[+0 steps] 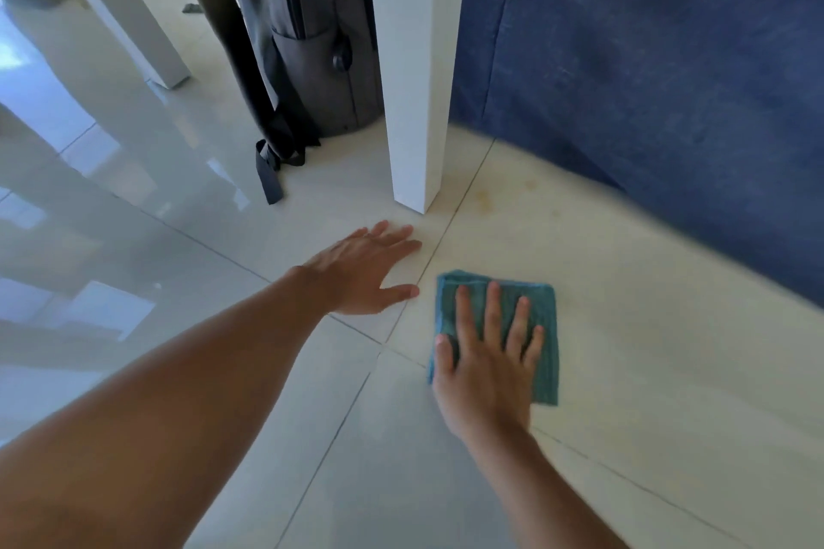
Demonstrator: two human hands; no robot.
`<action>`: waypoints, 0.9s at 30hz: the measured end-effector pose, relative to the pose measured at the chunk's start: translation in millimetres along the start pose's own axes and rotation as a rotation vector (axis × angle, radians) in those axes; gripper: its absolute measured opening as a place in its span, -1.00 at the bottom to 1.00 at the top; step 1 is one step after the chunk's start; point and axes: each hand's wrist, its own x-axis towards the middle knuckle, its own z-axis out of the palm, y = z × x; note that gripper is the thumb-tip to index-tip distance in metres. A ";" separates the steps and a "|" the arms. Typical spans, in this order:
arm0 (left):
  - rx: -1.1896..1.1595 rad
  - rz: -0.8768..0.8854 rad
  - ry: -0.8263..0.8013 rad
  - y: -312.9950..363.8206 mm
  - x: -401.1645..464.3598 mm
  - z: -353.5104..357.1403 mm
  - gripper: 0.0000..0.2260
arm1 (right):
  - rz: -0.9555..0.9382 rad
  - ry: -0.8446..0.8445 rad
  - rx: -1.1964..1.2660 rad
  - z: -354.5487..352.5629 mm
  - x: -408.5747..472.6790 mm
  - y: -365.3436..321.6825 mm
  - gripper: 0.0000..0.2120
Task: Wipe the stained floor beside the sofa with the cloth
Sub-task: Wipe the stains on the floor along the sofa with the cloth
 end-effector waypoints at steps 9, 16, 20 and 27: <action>-0.013 0.127 0.197 47.2 20.8 19.1 -0.43 | 0.175 0.010 -0.008 -18.1 42.2 64.1 -0.37; -0.033 -0.004 0.251 58.9 41.2 38.9 -0.32 | -0.015 -0.030 -0.043 -28.1 16.7 101.3 -0.38; -0.062 -0.007 0.317 58.4 45.7 50.8 -0.31 | 0.337 -0.002 0.005 -46.2 88.5 123.4 -0.36; -0.046 -0.025 0.296 61.9 48.7 47.8 -0.29 | 0.024 -0.054 -0.024 -38.5 57.0 107.1 -0.39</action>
